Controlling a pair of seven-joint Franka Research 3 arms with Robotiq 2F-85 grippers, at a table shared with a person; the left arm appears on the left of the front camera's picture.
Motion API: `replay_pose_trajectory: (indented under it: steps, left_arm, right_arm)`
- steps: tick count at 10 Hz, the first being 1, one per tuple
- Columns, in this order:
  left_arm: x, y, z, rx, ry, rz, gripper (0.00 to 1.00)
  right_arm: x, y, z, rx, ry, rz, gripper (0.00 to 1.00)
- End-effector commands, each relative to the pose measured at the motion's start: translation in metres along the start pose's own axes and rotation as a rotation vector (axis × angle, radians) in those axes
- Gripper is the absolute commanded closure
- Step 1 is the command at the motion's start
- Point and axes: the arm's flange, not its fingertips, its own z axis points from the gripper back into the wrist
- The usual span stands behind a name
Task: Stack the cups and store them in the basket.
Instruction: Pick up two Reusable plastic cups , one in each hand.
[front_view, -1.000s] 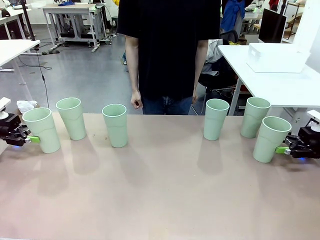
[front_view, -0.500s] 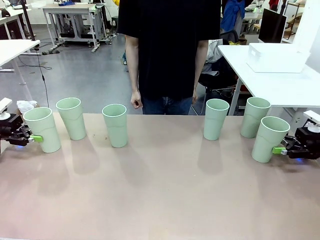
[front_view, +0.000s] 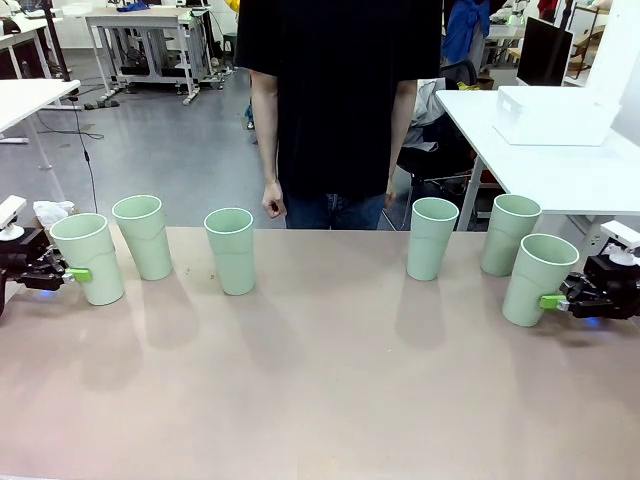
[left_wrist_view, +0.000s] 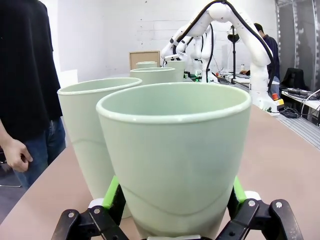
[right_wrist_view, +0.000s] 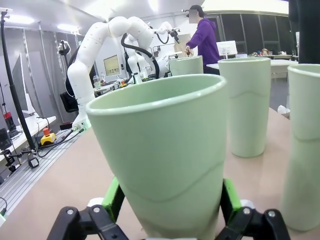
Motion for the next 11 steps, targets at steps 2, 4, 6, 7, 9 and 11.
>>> replay_pose_trajectory:
  steps: [2, 4, 6, 7, 9, 11]
  left_arm:
    - [0.0003, -0.0085, -0.0129, 0.027, -0.002, -0.020, 0.00]
    - [0.0003, -0.0094, -0.0162, 0.027, -0.003, -0.023, 0.00]
    - [0.0014, -0.0102, -0.0179, 0.030, -0.016, -0.025, 0.00]
    - [0.0011, -0.0104, -0.0183, 0.031, -0.018, -0.022, 0.00]
    - [0.0013, -0.0108, -0.0191, 0.026, -0.018, -0.018, 0.00]
    - [-0.0013, -0.0036, -0.0106, -0.004, -0.006, 0.001, 0.00]
  right_arm:
    - [0.0037, 0.0069, -0.0125, -0.004, 0.003, -0.013, 0.00]
    - [0.0046, 0.0094, -0.0144, 0.007, -0.002, -0.015, 0.00]
    - [0.0047, 0.0107, -0.0162, 0.019, -0.007, -0.024, 0.00]
    - [0.0050, 0.0112, -0.0164, 0.022, -0.009, -0.021, 0.00]
    - [0.0070, 0.0127, -0.0170, 0.035, -0.017, -0.016, 0.00]
    - [0.0102, 0.0140, -0.0162, 0.046, -0.045, -0.015, 0.00]
